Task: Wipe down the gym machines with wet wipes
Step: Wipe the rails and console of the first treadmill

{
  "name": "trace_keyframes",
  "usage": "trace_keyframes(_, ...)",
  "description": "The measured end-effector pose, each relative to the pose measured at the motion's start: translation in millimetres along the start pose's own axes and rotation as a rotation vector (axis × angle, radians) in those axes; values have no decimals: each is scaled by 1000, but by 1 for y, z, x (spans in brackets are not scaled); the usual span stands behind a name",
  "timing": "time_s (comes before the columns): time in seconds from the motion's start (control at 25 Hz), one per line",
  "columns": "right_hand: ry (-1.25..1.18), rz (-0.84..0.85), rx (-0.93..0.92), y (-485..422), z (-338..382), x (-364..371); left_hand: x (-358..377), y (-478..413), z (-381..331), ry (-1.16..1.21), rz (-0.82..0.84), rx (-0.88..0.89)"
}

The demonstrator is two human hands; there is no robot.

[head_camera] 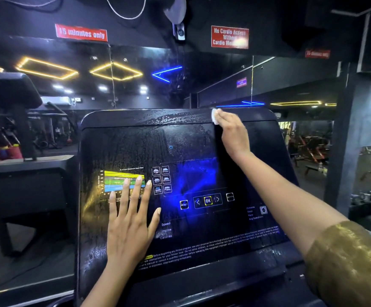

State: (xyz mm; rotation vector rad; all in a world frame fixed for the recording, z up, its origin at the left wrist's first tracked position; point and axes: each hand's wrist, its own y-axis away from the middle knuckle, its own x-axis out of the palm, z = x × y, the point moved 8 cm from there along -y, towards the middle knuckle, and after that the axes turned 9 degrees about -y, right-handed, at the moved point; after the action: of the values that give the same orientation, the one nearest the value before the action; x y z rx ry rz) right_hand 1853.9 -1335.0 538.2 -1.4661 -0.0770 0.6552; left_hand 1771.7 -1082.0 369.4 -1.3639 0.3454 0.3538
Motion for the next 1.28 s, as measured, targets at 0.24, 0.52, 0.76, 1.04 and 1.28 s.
trace_keyframes(0.24,-104,93,-350,59,68,24,1,0,0,-3,-3,-1)
trace_keyframes(0.52,-237,247,-605,135,105,16,2,1,0,-22,-9,-4)
trace_keyframes(0.76,-158,74,-376,18,105,31,1,1,0,-20,-11,-1)
trace_keyframes(1.04,-210,179,-556,141,108,25,2,0,0,-16,-15,0)
trace_keyframes(1.28,-234,236,-643,185,104,6,1,1,-1,-9,-17,-2)
